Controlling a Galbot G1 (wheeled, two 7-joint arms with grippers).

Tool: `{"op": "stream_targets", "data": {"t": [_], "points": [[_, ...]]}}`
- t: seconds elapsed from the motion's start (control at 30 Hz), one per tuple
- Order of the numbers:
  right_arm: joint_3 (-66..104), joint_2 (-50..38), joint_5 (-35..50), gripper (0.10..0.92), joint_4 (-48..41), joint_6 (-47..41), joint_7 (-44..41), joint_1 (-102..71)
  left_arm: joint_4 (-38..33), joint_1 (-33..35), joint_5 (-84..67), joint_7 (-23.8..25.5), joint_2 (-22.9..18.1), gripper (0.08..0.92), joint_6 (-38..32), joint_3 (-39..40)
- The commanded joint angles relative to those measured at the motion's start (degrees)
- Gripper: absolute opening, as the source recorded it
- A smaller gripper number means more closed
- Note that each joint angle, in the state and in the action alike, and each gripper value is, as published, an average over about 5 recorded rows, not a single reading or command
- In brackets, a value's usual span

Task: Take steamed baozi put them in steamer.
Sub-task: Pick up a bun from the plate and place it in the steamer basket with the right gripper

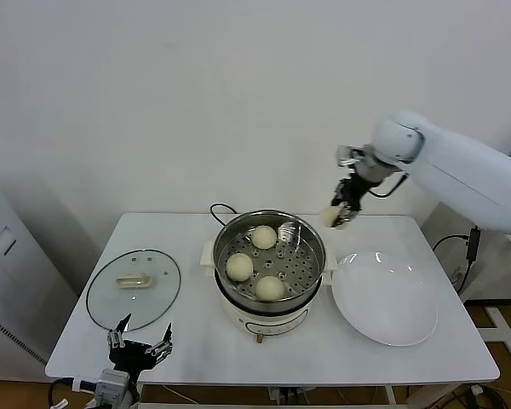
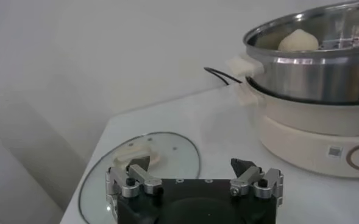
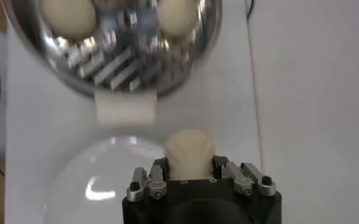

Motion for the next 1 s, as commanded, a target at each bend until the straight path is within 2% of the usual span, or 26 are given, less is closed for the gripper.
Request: {"op": "stream_targets", "data": {"t": [0.03,0.3,1.0], "points": [[-8.53,10.62,8.21,0.450,1.41,-5.31,2.84,4.25,-0.27,-0.15,0.16,-0.04,-1.35,0.823,-0.11,0.03],[-8.82,12.55,6.05,0.450,1.04,-6.19,4.36,0.48,0.42,-0.65,-0.09,-0.01,-1.37,0.823,-0.05,-0.05],[-4.97,9.56,-4.54,0.449,0.53,-5.89,4.48,-7.36,1.97,-1.13,0.05,0.04,-1.58,0.823,0.05,0.10]]}}
